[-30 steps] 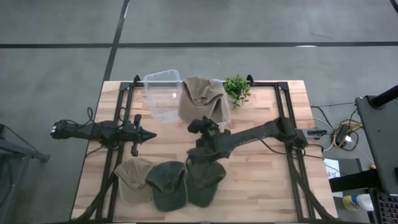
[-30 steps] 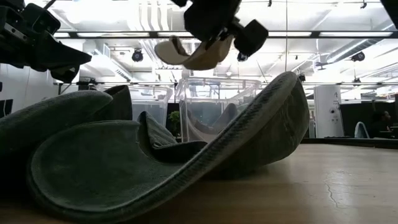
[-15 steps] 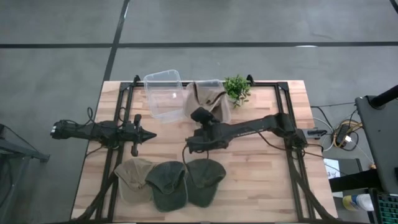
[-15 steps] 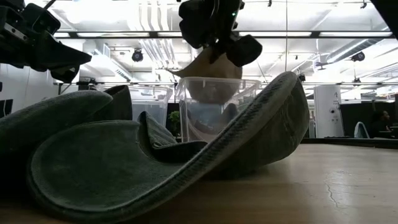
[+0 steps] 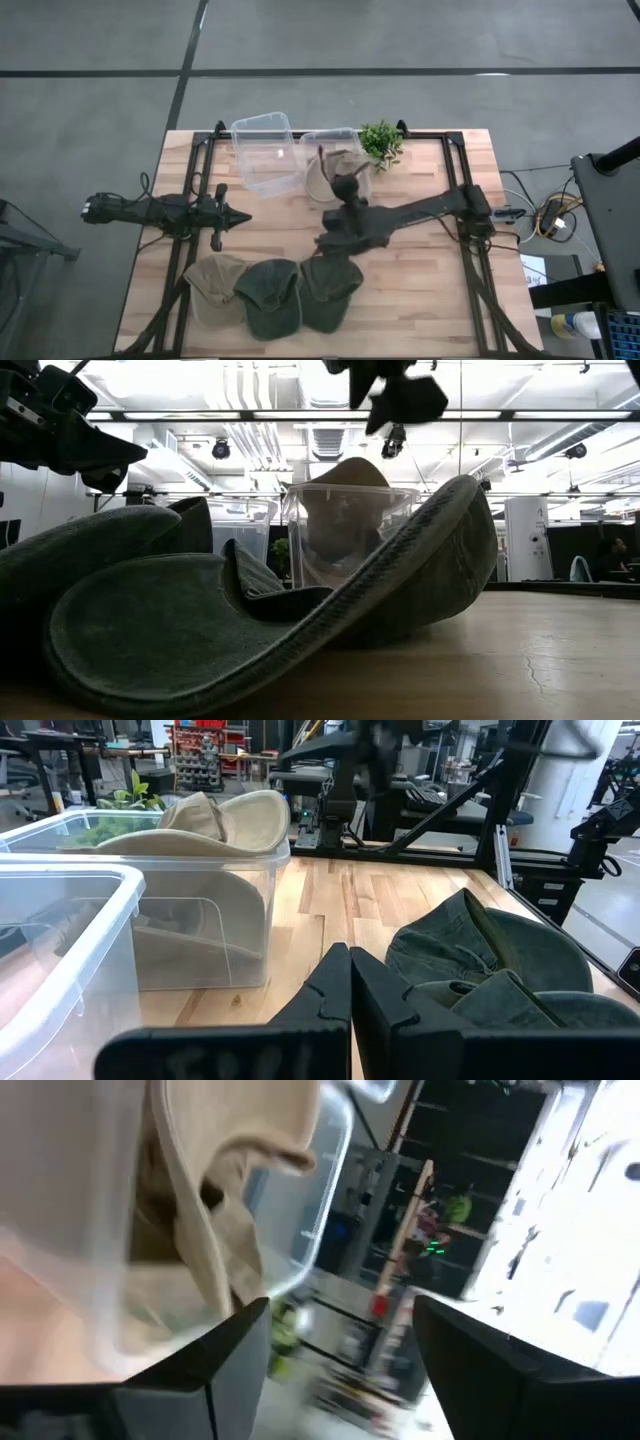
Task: Pick & Place hat
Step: Put the right black cap into the left transparent bin
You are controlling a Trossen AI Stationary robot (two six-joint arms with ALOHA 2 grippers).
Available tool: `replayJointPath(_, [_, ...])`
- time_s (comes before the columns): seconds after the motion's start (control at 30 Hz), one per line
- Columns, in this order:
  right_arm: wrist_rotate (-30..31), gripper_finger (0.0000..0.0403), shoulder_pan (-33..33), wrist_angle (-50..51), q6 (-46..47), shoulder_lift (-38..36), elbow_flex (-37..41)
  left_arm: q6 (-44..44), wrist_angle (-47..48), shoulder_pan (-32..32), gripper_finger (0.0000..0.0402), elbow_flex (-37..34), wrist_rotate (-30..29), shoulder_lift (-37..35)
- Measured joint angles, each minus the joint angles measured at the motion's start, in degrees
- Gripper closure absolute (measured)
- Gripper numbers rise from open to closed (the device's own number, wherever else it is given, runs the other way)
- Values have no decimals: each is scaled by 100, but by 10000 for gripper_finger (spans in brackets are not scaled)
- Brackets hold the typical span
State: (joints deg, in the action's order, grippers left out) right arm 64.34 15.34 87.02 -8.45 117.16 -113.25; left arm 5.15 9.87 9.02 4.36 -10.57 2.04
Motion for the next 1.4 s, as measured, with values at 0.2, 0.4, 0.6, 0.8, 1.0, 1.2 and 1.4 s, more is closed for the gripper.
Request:
replayJointPath(0.2, [-567,164,500,-86,2128,-282,-2,0,0,1,402,0,2,0])
replayJointPath(0.4, [-638,163,946,-319,3279,-555,-2,-2,2,-1,402,0,2,0])
replayJointPath(0.6, [-701,165,1177,-570,3596,-576,32,0,1,0,402,0,0,0])
replayJointPath(0.8, [-1354,163,1218,-1086,3446,-567,323,-1,2,1,402,0,1,0])
replayJointPath(1.0, [-1533,168,1227,-1129,3438,-567,572,0,1,0,402,0,0,0])
replayJointPath(1.2, [-1531,176,1214,-1182,3372,-567,765,-2,2,2,402,0,0,0])
replayJointPath(1.4, [-1531,177,1216,-1178,3151,-567,839,0,0,0,402,0,1,0])
